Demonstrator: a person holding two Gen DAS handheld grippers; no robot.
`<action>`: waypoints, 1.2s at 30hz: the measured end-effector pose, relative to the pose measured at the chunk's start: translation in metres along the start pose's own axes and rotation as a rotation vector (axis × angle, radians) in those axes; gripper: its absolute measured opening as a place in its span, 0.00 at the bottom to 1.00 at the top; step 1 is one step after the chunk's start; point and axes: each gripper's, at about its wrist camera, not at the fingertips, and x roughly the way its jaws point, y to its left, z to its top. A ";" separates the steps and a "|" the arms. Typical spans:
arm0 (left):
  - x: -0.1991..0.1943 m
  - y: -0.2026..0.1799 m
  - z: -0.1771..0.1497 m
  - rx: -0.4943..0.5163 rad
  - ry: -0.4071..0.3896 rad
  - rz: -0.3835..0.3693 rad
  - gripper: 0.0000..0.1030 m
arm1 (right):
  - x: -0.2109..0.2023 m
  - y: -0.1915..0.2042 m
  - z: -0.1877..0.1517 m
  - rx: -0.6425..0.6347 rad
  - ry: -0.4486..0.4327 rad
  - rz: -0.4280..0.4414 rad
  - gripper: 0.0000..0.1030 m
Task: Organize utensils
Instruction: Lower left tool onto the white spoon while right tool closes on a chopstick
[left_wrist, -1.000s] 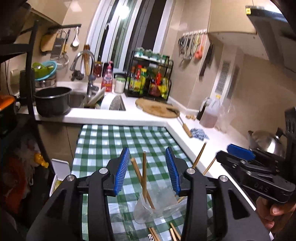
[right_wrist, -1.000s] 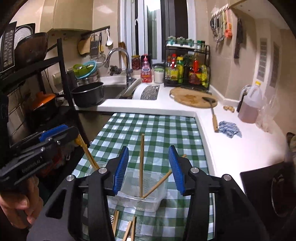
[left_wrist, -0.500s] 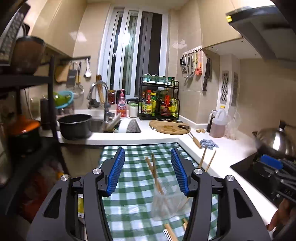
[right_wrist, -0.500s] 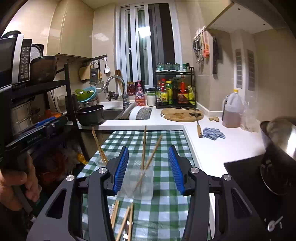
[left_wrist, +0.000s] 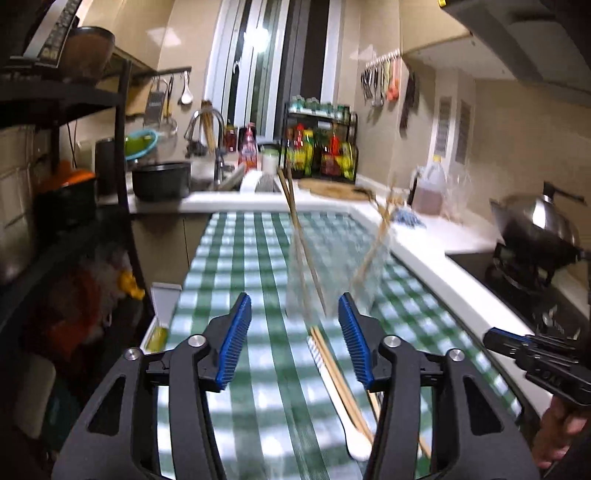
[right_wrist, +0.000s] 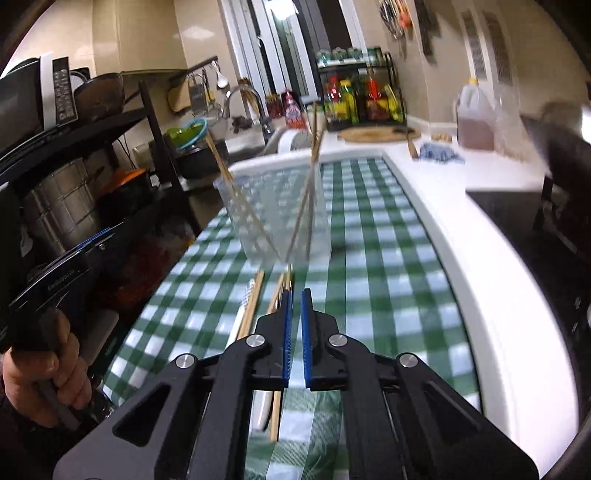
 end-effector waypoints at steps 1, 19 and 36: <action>0.000 -0.002 -0.008 -0.005 0.012 -0.005 0.45 | 0.006 -0.003 -0.008 0.016 0.022 0.006 0.05; 0.047 -0.023 -0.111 -0.111 0.314 -0.106 0.27 | 0.059 0.010 -0.051 0.002 0.189 0.039 0.08; 0.050 -0.033 -0.118 -0.071 0.359 -0.115 0.19 | 0.078 0.019 -0.067 -0.037 0.258 0.028 0.10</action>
